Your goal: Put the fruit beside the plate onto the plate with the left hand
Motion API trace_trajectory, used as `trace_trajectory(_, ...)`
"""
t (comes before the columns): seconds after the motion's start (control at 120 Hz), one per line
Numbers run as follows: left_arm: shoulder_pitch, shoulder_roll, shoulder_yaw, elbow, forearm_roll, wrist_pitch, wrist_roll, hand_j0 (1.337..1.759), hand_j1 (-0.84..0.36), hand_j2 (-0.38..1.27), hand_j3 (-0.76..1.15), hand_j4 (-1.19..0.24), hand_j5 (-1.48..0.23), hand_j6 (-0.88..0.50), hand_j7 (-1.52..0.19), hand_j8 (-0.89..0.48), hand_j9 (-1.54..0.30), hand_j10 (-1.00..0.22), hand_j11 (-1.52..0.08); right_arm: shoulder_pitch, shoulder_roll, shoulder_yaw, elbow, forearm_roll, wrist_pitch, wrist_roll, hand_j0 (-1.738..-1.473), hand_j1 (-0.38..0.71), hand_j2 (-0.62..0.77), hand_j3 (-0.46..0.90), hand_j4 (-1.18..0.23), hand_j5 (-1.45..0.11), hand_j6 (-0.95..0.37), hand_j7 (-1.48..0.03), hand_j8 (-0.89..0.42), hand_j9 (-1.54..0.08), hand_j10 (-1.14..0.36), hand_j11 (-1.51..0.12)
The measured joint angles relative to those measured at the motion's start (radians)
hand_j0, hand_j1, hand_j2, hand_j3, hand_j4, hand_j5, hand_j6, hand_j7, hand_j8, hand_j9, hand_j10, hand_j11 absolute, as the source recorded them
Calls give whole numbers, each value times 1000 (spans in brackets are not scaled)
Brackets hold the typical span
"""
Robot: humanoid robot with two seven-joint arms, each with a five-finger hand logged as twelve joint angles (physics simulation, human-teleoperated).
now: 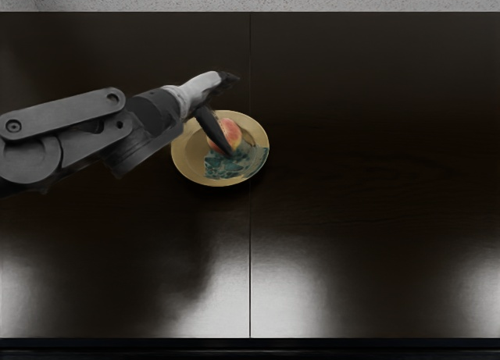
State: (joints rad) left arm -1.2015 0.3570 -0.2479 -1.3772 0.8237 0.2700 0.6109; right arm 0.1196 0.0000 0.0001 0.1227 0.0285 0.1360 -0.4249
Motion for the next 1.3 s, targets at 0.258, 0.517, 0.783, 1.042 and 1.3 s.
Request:
trace_trajectory(0.258,182,257,-293,-151,-413,-322,0,1658,297,13,0,-45,-60,-45,-60,-46,-60,-47,-60,4,0,-16,0,0,-3,0,-1658,-349,0,0,0,0,0,0,0,0,0,0)
trace_trajectory(0.517,226,395,-389,-151,-769,-778,0,1658,321,6,0,-24,-32,-24,-32,-24,-32,-25,-32,8,0,-17,3,1,-2,0,-1658,-349,0,0,0,0,0,0,0,0,0,0)
trace_trajectory(0.783,345,537,-397,-86,-993,-873,0,1658,328,4,0,-18,-24,-18,-24,-18,-24,-18,-24,9,0,-18,6,-1,1,0,-1658,-349,0,0,0,0,0,0,0,0,0,0)
trace_trajectory(1.042,380,586,-398,-3,-1024,-881,0,1658,329,3,0,-15,-21,-15,-21,-15,-21,-16,-21,9,0,-20,6,-1,2,0,-1658,-349,0,0,0,0,0,0,0,0,0,0)
trace_trajectory(1.3,408,639,-398,18,-1081,-882,0,1658,330,3,0,-14,-21,-14,-21,-14,-21,-15,-21,9,0,-20,6,-1,3,0,-1658,-349,0,0,0,0,0,0,0,0,0,0)
